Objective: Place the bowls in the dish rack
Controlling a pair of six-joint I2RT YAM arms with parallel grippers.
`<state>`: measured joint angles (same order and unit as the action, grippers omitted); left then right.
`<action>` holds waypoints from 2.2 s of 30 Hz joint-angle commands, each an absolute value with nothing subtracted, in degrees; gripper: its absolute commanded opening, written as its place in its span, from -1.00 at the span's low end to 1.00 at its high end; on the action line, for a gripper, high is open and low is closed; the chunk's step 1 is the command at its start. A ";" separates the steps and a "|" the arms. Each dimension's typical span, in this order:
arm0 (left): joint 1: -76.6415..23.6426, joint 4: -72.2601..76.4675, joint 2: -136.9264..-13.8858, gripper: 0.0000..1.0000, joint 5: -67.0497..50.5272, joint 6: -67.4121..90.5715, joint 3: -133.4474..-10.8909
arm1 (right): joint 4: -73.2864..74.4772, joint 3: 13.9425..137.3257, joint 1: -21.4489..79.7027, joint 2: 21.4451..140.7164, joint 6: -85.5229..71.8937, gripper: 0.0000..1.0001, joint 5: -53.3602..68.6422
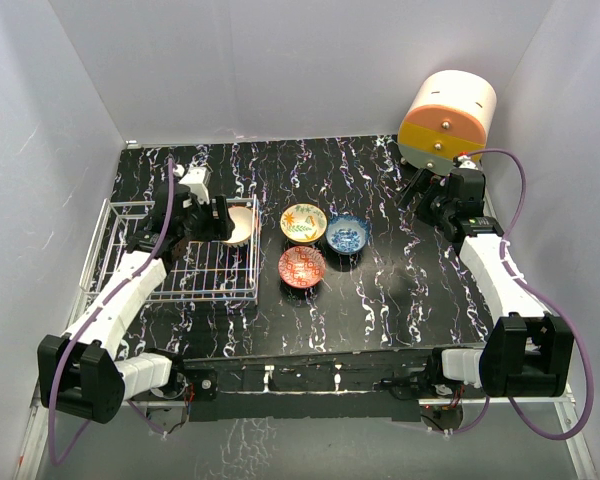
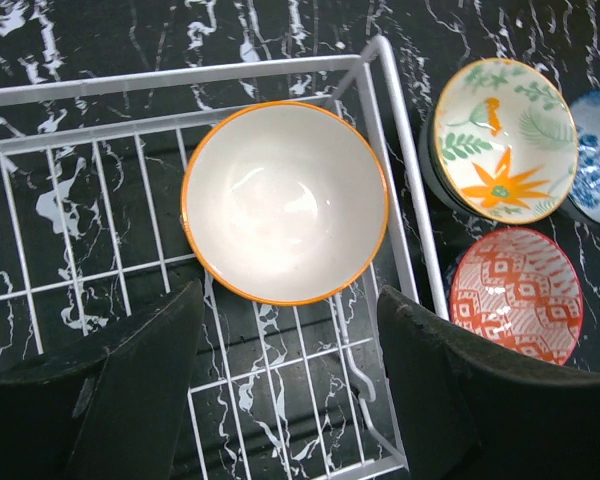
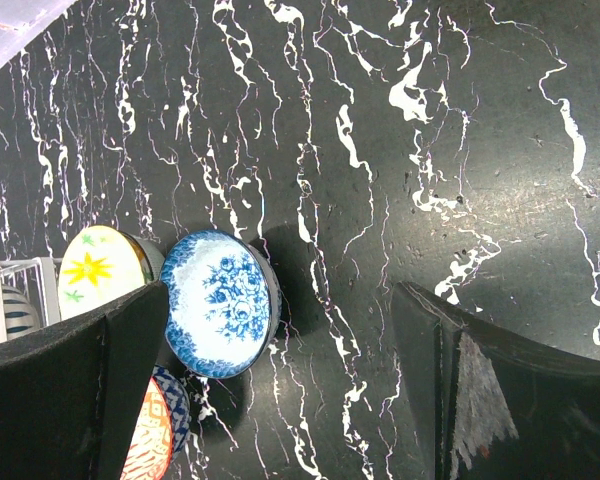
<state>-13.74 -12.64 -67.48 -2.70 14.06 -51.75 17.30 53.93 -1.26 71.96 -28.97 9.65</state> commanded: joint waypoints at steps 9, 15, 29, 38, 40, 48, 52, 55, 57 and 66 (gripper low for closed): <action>-13.81 -11.84 -75.48 0.20 8.32 28.62 -53.86 | 13.62 52.93 -1.40 71.52 -29.09 0.92 9.63; -13.83 -10.91 -78.12 0.04 9.38 29.53 -53.71 | 13.49 52.63 -1.40 71.74 -29.00 0.92 9.47; -13.88 -3.56 -83.47 -0.17 10.02 30.85 -50.58 | 13.27 52.25 -1.41 72.07 -28.83 0.92 9.23; -13.81 -2.88 -86.52 -0.48 9.75 30.64 -50.34 | 13.18 52.75 -1.41 72.19 -28.87 0.92 9.29; -13.84 -3.09 -86.51 -0.67 9.84 30.61 -50.30 | 13.18 53.02 -1.41 72.29 -28.92 0.92 9.29; -13.83 -5.01 -83.54 -1.00 11.10 30.31 -51.02 | 13.27 53.50 -1.41 72.13 -29.09 0.92 9.52; -13.82 -6.85 -81.25 -1.00 12.28 29.55 -52.37 | 13.27 53.48 -1.41 71.94 -29.18 0.92 9.64; -13.83 -9.01 -79.12 -1.00 13.75 28.20 -53.88 | 13.27 53.46 -1.41 71.77 -29.18 0.92 9.75; -13.85 -11.16 -78.66 -1.00 14.95 26.73 -55.29 | 13.27 53.38 -1.41 71.72 -29.14 0.92 10.10; -13.80 -17.05 -73.84 -1.00 17.66 22.61 -55.59 | 12.88 53.02 -1.41 71.49 -28.72 0.92 11.63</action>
